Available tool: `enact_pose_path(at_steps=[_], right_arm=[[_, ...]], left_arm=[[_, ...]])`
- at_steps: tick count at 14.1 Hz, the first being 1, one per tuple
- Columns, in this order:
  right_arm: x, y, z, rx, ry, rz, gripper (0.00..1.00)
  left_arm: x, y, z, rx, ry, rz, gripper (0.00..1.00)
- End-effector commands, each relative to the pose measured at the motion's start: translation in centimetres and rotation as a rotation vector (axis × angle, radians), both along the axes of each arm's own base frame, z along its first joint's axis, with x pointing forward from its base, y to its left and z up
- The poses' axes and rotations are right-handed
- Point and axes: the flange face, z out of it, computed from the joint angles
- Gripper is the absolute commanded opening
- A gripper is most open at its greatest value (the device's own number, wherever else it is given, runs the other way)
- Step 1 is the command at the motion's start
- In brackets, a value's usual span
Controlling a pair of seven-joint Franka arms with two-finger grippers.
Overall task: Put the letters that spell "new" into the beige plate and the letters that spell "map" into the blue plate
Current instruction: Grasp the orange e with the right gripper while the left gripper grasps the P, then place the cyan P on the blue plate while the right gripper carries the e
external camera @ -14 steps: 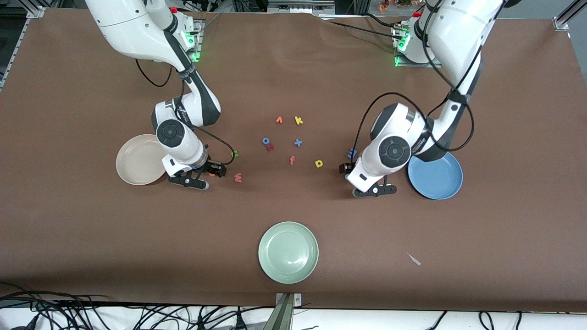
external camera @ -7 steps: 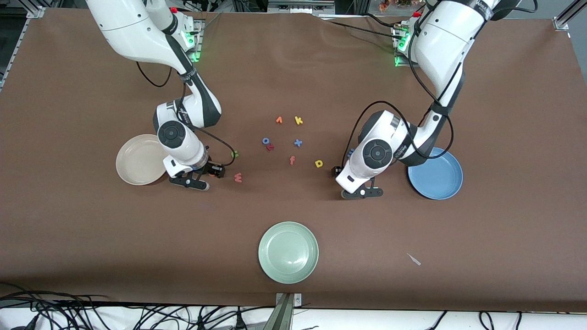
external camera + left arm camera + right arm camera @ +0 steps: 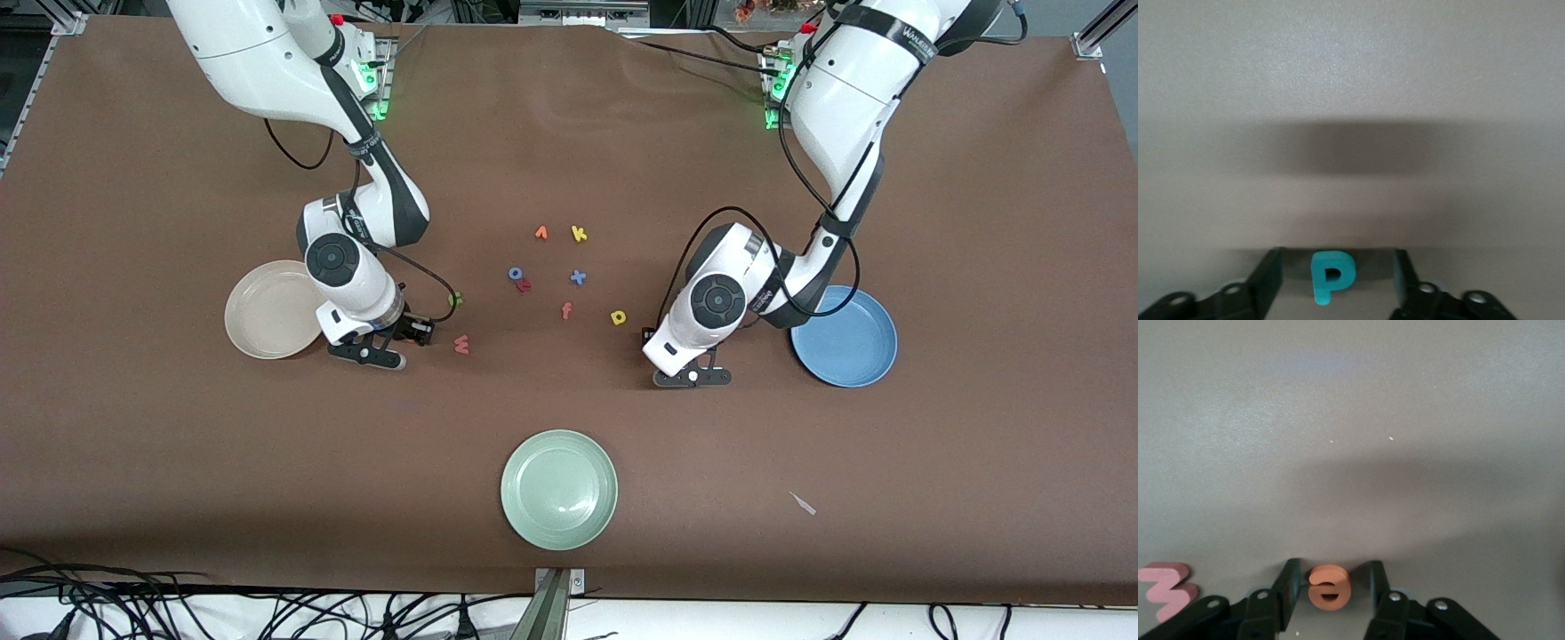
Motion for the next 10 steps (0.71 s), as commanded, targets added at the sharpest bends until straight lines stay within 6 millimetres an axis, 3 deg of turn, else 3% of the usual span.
enact_pose_path(at_steps=[1,3,6,8,10], right_arm=[[-0.3,0.4,-0.6,0.007,0.003,-0.005,0.44],[-0.4,0.4,-0.7,0.007,0.005,-0.004,0.43],[-0.4,0.6,-0.6,0.009,0.004,-0.001,0.42],[-0.4,0.6,-0.6,0.009,0.004,-0.001,0.39],[-0.5,0.6,-0.7,0.008,0.005,-0.001,0.37]], left_arm=[[-0.5,0.1,-0.5,0.033,-0.007,-0.016,0.10],[-0.4,0.3,0.0,0.037,-0.005,-0.017,0.08],[1.6,2.9,4.7,0.047,-0.022,-0.001,0.06],[3.3,6.7,8.2,0.044,-0.030,-0.054,0.06],[4.7,12.0,9.5,0.040,0.008,-0.151,0.07]])
